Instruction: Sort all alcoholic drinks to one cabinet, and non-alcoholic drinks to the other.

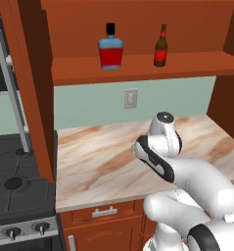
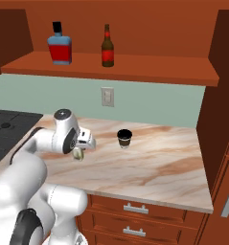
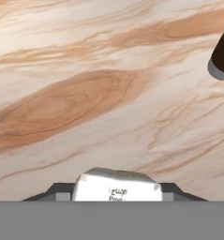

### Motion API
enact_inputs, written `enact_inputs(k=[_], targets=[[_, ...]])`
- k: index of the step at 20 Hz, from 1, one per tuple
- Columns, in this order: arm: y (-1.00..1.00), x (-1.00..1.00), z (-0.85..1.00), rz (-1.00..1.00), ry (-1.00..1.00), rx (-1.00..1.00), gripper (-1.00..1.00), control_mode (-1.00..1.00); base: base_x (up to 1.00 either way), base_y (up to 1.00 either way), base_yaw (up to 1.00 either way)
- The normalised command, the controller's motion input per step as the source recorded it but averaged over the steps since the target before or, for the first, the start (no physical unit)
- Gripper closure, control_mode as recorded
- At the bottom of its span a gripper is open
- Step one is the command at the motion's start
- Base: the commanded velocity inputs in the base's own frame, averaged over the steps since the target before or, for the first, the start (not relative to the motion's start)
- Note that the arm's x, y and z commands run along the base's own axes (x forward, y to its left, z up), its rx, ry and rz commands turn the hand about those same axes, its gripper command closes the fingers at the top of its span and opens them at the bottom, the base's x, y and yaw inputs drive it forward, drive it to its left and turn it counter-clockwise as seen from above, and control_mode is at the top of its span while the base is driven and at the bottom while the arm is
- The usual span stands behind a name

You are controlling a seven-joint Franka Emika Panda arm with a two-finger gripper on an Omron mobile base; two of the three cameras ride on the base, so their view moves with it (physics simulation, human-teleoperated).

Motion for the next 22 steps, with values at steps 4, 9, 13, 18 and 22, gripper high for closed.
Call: enact_inputs(k=[4,9,13,18,22], targets=[[0.0,-0.09,0.73,0.06,-0.02,-0.01,1.0,-1.0,0.0,0.0,0.0],[0.0,-0.1,0.67,0.06,0.0,-0.04,1.0,-1.0,0.0,0.0,0.0],[0.0,-0.15,0.58,0.04,0.0,-0.07,1.0,-1.0,0.0,0.0,0.0],[0.0,-0.18,0.52,0.04,0.0,-0.07,1.0,-1.0,0.0,0.0,0.0],[-0.01,-0.22,0.42,0.04,0.0,-0.06,1.0,-1.0,0.0,0.0,0.0]])
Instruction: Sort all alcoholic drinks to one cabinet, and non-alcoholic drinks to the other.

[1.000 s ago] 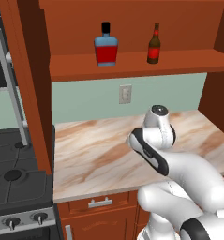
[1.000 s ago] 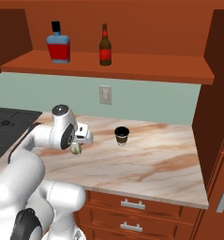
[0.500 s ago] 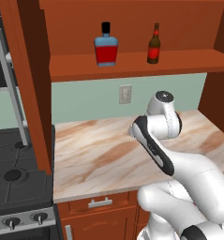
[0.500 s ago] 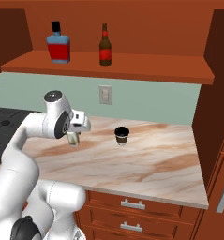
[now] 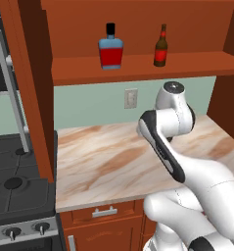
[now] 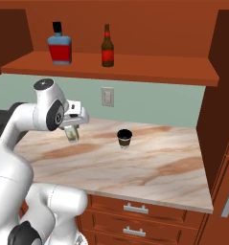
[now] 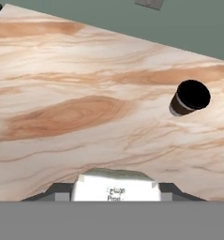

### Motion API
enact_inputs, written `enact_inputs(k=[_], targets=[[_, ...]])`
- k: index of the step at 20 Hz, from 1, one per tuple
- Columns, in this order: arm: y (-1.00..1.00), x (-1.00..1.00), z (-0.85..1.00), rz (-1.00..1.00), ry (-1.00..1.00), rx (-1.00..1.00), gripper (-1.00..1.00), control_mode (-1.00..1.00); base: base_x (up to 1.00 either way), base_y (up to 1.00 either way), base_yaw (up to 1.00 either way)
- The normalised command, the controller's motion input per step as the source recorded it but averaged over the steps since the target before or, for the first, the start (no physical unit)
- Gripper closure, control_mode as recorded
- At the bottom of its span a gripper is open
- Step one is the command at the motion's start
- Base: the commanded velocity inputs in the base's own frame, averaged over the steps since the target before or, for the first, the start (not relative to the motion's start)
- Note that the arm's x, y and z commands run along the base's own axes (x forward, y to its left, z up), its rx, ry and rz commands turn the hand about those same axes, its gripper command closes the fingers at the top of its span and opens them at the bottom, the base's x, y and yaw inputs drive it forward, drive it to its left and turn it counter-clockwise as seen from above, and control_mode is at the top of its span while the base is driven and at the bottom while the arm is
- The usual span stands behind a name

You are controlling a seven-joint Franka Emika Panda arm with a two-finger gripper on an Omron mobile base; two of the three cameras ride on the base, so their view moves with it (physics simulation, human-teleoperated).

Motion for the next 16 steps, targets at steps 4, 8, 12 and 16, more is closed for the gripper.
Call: enact_inputs(k=[4,8,12,16], targets=[[-0.06,-0.26,0.35,0.04,0.0,-0.03,1.0,-1.0,0.0,0.0,0.0],[-0.1,-0.26,0.25,0.03,0.0,-0.01,1.0,-1.0,0.0,0.0,0.0],[-0.12,-0.32,0.21,0.01,0.0,0.0,1.0,-1.0,0.0,0.0,0.0],[-0.11,-0.34,0.24,0.0,-0.01,0.0,1.0,-1.0,0.0,0.0,0.0]])
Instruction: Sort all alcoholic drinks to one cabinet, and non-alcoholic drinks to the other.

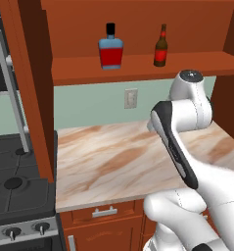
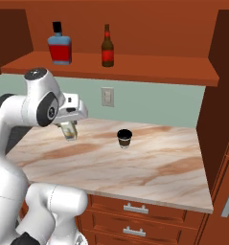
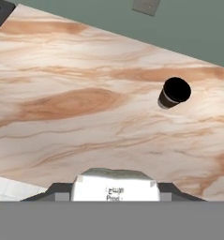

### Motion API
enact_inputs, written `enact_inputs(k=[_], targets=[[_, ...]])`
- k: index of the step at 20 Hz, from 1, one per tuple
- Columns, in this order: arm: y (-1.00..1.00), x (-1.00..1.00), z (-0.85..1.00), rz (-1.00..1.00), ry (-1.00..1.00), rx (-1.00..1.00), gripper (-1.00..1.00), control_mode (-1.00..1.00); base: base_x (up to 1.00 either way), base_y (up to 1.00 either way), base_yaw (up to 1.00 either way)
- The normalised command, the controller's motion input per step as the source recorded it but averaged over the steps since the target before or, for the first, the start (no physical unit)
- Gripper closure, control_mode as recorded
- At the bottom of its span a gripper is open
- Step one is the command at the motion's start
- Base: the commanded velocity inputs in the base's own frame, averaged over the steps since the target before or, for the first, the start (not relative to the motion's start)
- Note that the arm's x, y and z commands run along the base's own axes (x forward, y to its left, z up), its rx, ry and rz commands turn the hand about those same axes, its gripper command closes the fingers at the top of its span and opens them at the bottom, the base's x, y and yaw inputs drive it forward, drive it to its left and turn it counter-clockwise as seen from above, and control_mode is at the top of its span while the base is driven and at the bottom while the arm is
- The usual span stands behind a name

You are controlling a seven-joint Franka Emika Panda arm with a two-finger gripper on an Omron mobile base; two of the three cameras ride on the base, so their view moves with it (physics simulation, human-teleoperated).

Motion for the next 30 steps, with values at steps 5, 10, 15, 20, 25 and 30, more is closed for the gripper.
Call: enact_inputs(k=[5,10,15,20,25,30], targets=[[-0.12,-0.34,0.27,0.0,-0.03,0.0,1.0,-1.0,0.0,0.0,0.0],[-0.07,-0.24,0.28,0.0,-0.06,0.0,1.0,-1.0,0.0,0.0,0.0],[-0.04,-0.22,0.23,0.0,-0.1,0.0,1.0,-1.0,0.0,0.0,0.0],[-0.06,-0.22,0.17,0.0,-0.08,0.0,1.0,-1.0,0.0,0.0,0.0],[-0.05,-0.17,0.12,0.0,-0.05,0.0,1.0,-1.0,0.0,0.0,0.0],[-0.04,-0.08,0.02,0.0,0.0,0.0,1.0,-1.0,0.0,0.0,0.0]])
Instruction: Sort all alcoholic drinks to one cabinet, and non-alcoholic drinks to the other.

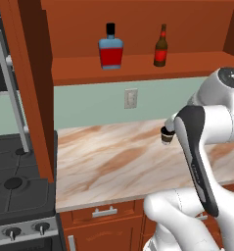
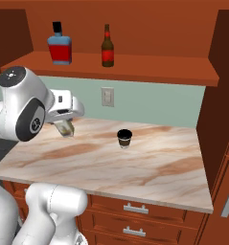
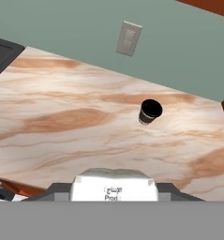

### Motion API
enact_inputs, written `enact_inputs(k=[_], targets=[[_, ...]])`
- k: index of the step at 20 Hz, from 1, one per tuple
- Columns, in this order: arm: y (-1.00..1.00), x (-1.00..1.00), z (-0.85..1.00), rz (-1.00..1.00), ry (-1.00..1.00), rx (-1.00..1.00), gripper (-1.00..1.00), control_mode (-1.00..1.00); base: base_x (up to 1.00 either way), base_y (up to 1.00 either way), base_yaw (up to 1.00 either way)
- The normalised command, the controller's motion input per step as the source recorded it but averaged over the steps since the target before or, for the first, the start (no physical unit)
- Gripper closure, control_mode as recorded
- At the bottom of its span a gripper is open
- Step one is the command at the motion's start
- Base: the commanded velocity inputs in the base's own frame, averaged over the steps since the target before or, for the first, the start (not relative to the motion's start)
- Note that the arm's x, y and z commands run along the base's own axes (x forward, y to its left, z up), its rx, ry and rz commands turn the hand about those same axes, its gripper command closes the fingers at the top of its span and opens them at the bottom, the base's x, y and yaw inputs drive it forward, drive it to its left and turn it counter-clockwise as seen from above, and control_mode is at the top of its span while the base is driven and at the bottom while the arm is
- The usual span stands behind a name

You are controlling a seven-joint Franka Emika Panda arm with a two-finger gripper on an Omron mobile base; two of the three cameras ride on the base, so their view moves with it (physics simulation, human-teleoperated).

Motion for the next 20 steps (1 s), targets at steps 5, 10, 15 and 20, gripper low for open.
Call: enact_inputs(k=[5,10,15,20], targets=[[-0.04,-0.03,0.0,0.0,0.0,0.0,1.0,-1.0,0.0,0.0,0.0],[-0.04,-0.04,0.0,0.0,0.0,0.0,1.0,-1.0,0.0,0.0,0.0],[0.0,0.0,0.0,0.0,0.0,0.0,1.0,1.0,0.0,0.0,0.0],[0.0,0.0,0.0,0.0,0.0,0.0,1.0,1.0,-0.04,0.0,0.0]])
